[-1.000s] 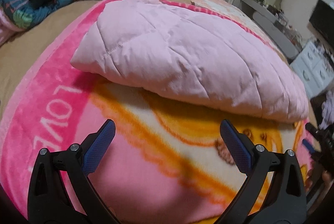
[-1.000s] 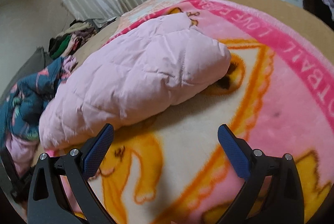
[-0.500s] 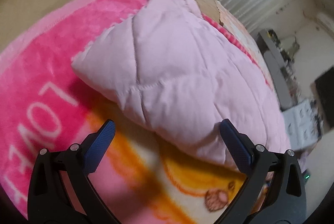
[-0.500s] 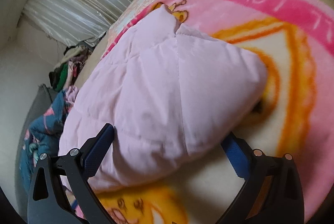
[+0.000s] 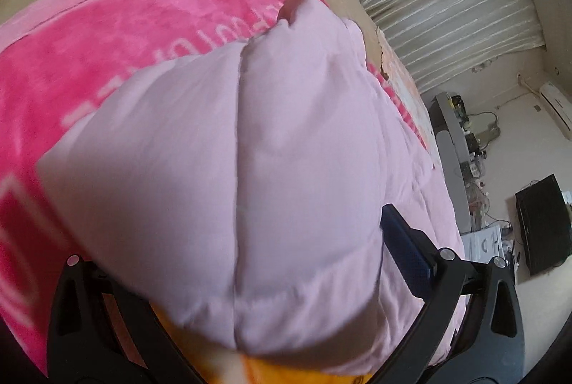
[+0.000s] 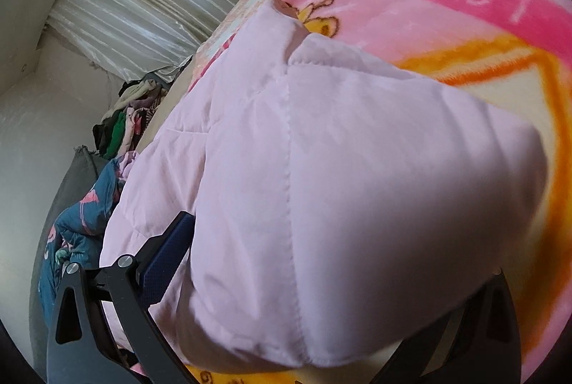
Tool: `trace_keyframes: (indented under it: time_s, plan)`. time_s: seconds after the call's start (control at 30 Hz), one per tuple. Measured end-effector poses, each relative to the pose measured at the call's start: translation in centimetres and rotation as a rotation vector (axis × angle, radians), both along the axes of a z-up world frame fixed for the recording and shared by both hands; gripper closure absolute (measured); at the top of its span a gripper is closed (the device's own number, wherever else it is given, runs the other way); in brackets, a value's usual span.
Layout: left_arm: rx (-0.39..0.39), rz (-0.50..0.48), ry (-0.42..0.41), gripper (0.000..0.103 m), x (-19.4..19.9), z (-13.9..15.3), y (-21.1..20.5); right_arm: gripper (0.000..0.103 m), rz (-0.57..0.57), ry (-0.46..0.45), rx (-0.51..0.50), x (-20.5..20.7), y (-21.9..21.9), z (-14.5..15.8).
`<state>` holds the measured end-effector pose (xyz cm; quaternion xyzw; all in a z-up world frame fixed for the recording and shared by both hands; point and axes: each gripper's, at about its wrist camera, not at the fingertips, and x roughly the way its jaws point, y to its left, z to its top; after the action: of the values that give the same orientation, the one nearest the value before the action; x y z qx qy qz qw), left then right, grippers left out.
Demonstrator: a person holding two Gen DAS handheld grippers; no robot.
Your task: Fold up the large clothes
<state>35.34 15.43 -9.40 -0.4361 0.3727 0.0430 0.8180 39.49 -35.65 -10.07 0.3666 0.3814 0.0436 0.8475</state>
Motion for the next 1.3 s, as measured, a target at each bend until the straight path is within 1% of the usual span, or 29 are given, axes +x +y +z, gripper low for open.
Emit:
trace_keyframes:
  time_s: [0.07,0.13,0.2,0.23,0.27,0.3,0.37,0.4,0.47,0.67,0.73,0.9,1.0,1.1,1.3]
  plan:
    - [0.028,-0.004,-0.013,0.008,0.3,0.1,-0.2,0.004,0.010,-0.005,-0.007,0.2,0.0,0.0]
    - [0.062,-0.006,-0.022,0.010,0.5,0.5,-0.6,0.007,0.030,-0.017,-0.013,0.4,0.2,0.0]
    - [0.100,-0.017,-0.030,0.017,0.9,0.9,-0.8,0.017,0.058,-0.036,-0.022,0.6,0.3,0.2]
    - [0.118,-0.022,-0.038,0.023,1.0,1.2,-1.0,0.020,0.071,-0.046,-0.031,0.6,0.4,0.4]
    - [0.145,-0.031,-0.048,0.030,1.0,1.6,-1.3,0.025,0.083,-0.058,-0.047,0.6,0.5,0.7]
    - [0.166,-0.042,-0.056,0.035,1.0,2.1,-1.6,0.029,0.092,-0.068,-0.062,0.7,0.7,0.9]
    - [0.212,-0.064,-0.077,0.052,1.0,2.9,-2.1,0.047,0.125,-0.104,-0.101,0.6,1.2,1.7]
    - [0.238,-0.079,-0.086,0.055,1.1,3.3,-2.3,0.054,0.135,-0.111,-0.116,0.7,1.3,2.0]
    - [0.295,-0.106,-0.099,0.064,1.3,4.3,-2.8,0.058,0.158,-0.117,-0.159,0.7,1.8,2.7]
    - [0.390,-0.156,-0.130,0.072,1.6,6.3,-3.6,0.066,0.205,-0.130,-0.245,0.8,2.5,4.2]
    - [0.413,-0.165,-0.144,0.074,1.2,6.8,-3.8,0.068,0.229,-0.154,-0.296,0.5,3.1,5.1]
    - [0.478,-0.201,-0.193,0.076,-0.2,9.6,-4.8,0.071,0.293,-0.226,-0.395,-0.8,4.5,8.0]
    - [0.521,-0.220,-0.225,0.076,-1.6,11.4,-5.6,0.072,0.337,-0.281,-0.462,-2.6,5.5,10.1]
    - [0.542,-0.234,-0.248,0.076,-3.2,12.6,-6.2,0.072,0.370,-0.321,-0.516,-4.5,6.1,11.4]
    - [0.556,-0.252,-0.262,0.076,-6.9,14.0,-6.4,0.072,0.406,-0.352,-0.538,-8.8,5.9,12.9]
